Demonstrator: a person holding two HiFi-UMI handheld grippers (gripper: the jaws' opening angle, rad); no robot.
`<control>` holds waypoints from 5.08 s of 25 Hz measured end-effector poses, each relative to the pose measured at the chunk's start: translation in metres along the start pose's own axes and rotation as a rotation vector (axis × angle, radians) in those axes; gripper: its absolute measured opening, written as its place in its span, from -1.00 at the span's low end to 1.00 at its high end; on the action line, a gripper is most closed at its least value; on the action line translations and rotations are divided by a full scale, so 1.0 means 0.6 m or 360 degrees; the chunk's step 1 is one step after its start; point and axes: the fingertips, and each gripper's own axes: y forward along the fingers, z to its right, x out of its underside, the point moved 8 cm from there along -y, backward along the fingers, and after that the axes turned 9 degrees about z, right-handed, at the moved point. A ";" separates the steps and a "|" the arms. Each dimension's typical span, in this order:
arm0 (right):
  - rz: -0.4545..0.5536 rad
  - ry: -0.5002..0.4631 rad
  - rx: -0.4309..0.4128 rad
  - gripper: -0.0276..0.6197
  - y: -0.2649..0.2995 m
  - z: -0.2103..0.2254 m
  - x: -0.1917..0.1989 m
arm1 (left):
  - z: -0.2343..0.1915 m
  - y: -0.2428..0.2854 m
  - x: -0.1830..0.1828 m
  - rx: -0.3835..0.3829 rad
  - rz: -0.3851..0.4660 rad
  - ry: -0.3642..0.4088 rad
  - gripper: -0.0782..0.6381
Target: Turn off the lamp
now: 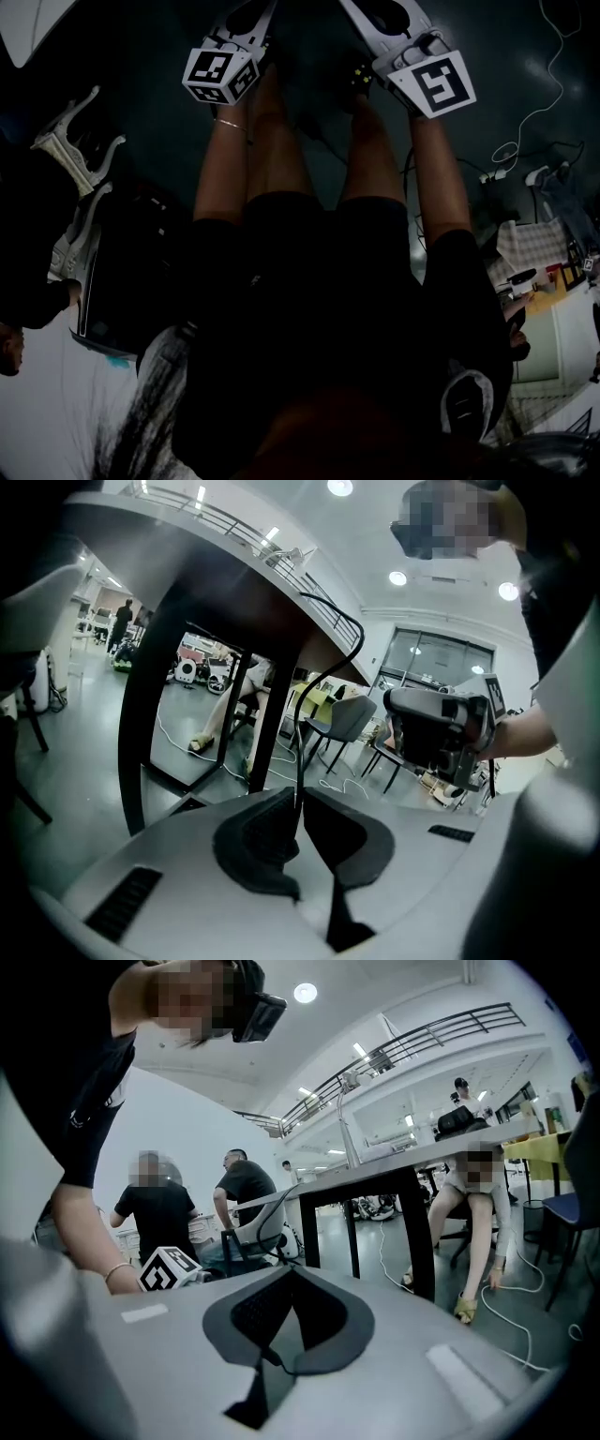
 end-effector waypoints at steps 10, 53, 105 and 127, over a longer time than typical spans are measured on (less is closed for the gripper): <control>0.0033 0.0009 0.0049 -0.91 -0.020 0.009 -0.017 | 0.004 -0.016 -0.018 -0.0105 0.0062 -0.0011 -0.64; 0.0298 0.0206 -0.0194 -0.91 -0.221 -0.029 -0.256 | 0.394 -0.105 -0.284 -0.0182 0.0503 0.0286 -0.76; 0.0436 0.0067 -0.0047 -0.91 -0.329 -0.474 -0.262 | 0.486 -0.509 -0.247 0.0108 0.0555 0.0464 -0.76; 0.0403 0.0037 -0.0087 -0.91 -0.341 -0.495 -0.255 | 0.500 -0.533 -0.236 0.0087 0.0562 0.0485 -0.76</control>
